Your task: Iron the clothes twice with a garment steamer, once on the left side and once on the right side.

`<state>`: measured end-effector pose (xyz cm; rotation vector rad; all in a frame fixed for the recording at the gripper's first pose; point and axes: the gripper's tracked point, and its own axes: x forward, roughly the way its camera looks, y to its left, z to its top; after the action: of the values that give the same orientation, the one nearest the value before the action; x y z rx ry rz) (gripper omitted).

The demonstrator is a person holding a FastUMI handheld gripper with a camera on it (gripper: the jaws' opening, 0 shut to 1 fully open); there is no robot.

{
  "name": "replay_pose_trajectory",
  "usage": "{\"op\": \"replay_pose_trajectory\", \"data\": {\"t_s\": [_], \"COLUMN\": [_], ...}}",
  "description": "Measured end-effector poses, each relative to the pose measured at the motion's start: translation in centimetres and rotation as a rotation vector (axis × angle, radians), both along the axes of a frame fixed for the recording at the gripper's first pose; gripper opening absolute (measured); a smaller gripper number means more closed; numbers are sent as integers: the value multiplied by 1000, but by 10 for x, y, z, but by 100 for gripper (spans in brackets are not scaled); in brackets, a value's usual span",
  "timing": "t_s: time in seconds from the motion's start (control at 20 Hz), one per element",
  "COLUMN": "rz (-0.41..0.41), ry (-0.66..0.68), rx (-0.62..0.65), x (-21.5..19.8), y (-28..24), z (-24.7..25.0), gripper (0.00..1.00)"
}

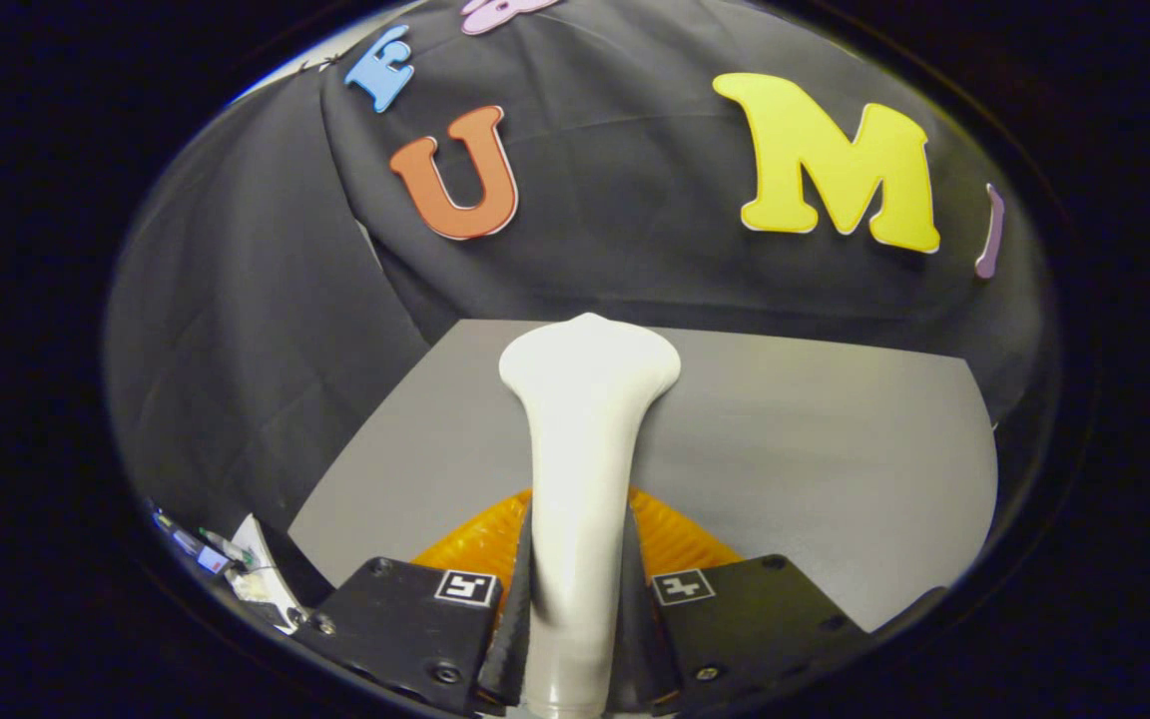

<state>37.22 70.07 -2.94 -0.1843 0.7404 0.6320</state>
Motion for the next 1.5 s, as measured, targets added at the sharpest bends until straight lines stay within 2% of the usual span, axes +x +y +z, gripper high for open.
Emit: {"op": "replay_pose_trajectory", "data": {"t_s": [0.35, 0.8, 1.25, 1.5], "rz": [-50, -5, -116, -229], "ry": [48, -3, -60, -140], "rx": [93, 222, 283, 324], "x": [-5, -51, -80, -96], "y": [-10, -67, -170, -244], "z": [25, 81, 104, 128], "gripper": [38, 37, 37, 37]}}
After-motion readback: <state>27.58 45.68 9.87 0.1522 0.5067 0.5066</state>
